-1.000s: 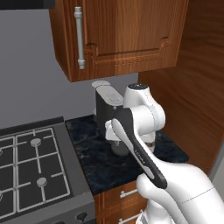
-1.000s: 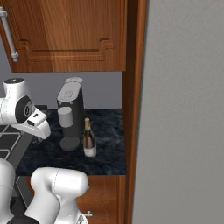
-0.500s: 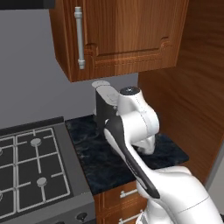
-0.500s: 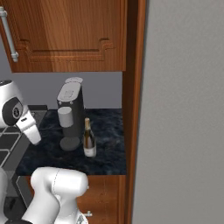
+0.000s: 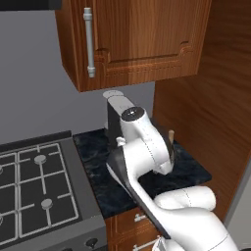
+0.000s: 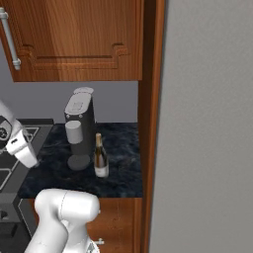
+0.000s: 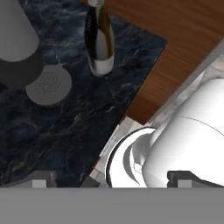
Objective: There is a wine glass and glass cup on the dining counter. Place the wine bottle next to the wine glass and the juice bottle next to the glass cup.
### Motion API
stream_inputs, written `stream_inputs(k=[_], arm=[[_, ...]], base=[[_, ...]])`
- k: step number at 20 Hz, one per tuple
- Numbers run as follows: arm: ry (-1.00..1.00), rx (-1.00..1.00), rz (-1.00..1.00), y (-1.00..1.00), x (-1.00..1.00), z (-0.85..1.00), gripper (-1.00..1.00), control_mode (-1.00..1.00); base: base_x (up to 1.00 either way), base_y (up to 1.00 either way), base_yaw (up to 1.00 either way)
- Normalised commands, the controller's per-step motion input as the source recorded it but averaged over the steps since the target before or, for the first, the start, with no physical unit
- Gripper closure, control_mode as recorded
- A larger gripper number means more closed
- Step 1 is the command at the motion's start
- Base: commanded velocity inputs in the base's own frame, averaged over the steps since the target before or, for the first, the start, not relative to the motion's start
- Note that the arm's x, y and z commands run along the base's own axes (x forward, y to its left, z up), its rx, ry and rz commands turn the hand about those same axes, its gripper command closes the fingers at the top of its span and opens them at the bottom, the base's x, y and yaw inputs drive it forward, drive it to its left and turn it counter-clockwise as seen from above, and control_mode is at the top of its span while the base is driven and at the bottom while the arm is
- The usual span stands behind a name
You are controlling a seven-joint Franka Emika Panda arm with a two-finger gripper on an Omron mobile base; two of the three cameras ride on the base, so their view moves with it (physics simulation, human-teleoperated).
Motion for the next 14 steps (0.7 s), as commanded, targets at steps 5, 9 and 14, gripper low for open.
stream_inputs(k=[5, 9, 14], arm=[[-0.19, -0.13, -0.18, -0.05, -0.01, -0.09, -1.0, -1.0], [-0.11, -0.04, -0.03, -0.17, -0.07, -0.01, -1.0, -1.0], [-0.02, 0.03, 0.0, -0.29, -0.06, 0.0, -1.0, -1.0]], base=[[0.0, 0.0, 0.0], [0.0, 0.0, 0.0], [0.0, 0.0, 0.0]])
